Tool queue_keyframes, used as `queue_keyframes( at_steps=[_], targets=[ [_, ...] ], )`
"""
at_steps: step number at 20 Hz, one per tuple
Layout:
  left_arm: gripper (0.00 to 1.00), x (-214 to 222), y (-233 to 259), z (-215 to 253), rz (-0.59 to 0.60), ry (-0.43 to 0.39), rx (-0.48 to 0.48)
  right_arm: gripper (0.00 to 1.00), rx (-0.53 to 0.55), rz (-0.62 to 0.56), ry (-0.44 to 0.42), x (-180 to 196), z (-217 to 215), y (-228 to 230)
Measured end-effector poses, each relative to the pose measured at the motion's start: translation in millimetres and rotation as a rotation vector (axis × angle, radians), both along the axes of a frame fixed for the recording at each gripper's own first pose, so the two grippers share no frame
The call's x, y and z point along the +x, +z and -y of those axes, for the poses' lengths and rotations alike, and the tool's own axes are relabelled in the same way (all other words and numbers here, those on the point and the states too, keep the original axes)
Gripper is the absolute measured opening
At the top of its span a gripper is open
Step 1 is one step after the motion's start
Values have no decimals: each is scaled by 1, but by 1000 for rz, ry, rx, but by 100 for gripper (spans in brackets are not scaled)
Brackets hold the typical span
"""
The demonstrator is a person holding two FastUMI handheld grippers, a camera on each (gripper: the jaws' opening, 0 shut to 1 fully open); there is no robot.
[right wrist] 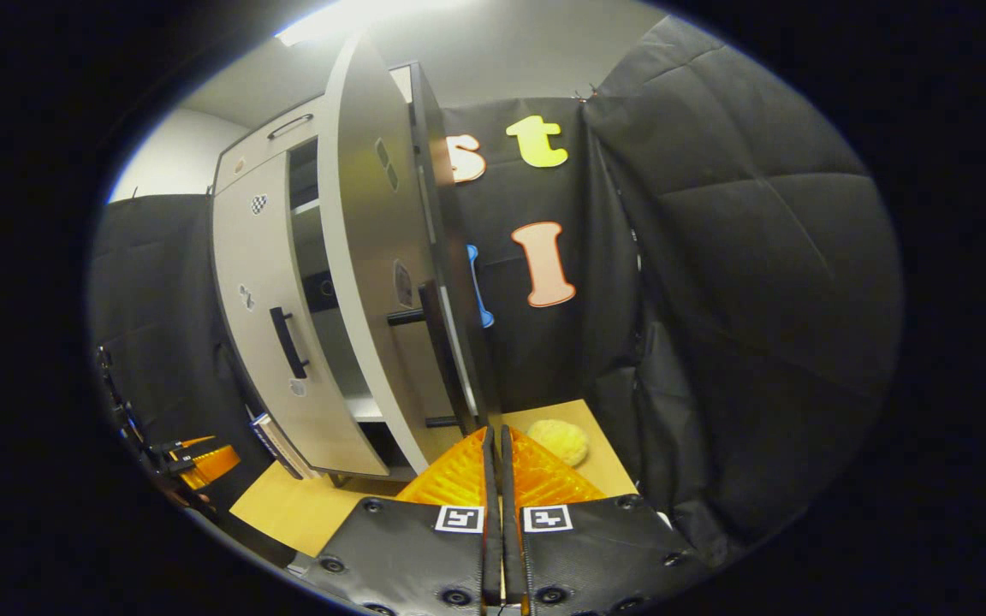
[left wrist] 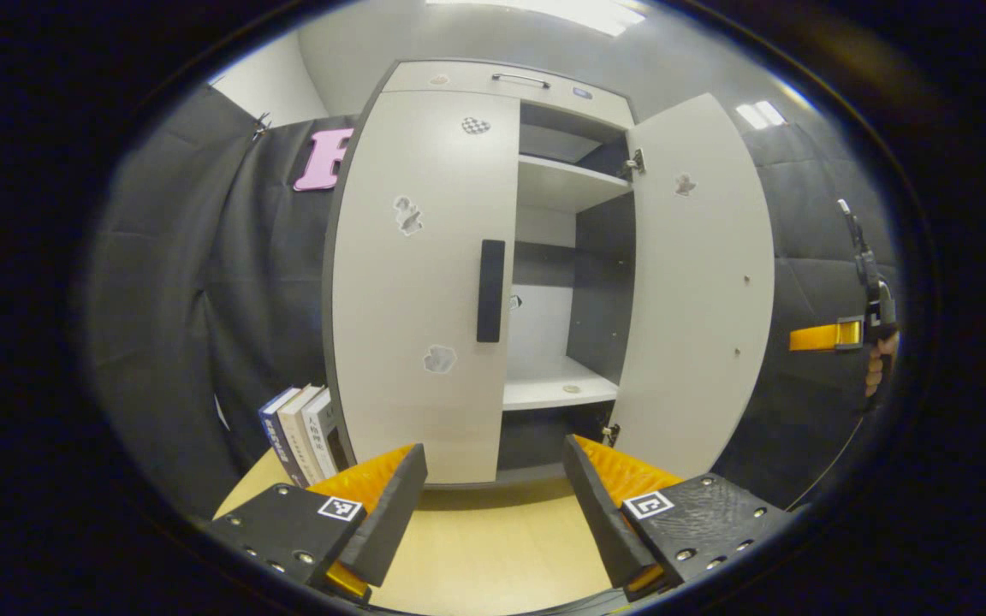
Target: Open the right door of the double-door shoe cabinet with the right hand, and open the left door with the left hand.
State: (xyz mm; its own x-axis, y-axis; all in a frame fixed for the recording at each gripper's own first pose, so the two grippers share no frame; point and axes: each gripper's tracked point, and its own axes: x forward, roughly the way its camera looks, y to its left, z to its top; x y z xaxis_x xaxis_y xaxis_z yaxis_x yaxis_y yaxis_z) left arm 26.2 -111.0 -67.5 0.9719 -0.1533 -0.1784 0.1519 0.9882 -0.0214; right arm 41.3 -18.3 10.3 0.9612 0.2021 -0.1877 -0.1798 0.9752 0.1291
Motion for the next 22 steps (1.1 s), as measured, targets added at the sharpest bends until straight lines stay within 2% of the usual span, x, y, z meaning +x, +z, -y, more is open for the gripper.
queue_keyframes(
  at_steps=[1, 3, 6, 10, 11, 12, 13, 15, 18, 19, 20, 21, 22],
  targets=[
    [94, 4, 2, -4, 5, -13, 6, 0, -3, -1, -36, -2, 5, 0],
    [94, 11, 7, -6, 14, -43, -10, 3, 0, -1, -106, -2, 11, 1],
    [95, 21, 19, -12, 33, -73, -45, 0, 8, 25, -192, -5, 21, 7],
    [94, 41, 35, -26, 85, -72, -36, 4, -33, 45, -256, -5, 38, 11],
    [94, 49, 40, -28, 98, -67, -34, 7, -31, 38, -255, -4, 37, 10],
    [95, 55, 45, -28, 111, -62, -40, 5, -24, 31, -264, -3, 38, 9],
    [95, 62, 50, -29, 122, -58, -53, 18, -14, 30, -269, -1, 37, 10],
    [95, 75, 59, -28, 134, -49, -84, 32, -10, 46, -291, 9, 41, 13],
    [94, 99, 69, -23, 142, -29, -115, 73, -8, 60, -298, 28, 51, 13],
    [94, 107, 71, -22, 143, -18, -117, 90, -13, 61, -308, 35, 60, 11],
    [94, 115, 73, -21, 145, -3, -116, 87, -14, 64, -318, 45, 70, 9],
    [94, 123, 75, -20, 143, 12, -111, 93, -10, 59, -327, 55, 79, 6],
    [94, 131, 76, -18, 142, 24, -105, 92, 0, 52, -333, 65, 85, 5]
  ],
)
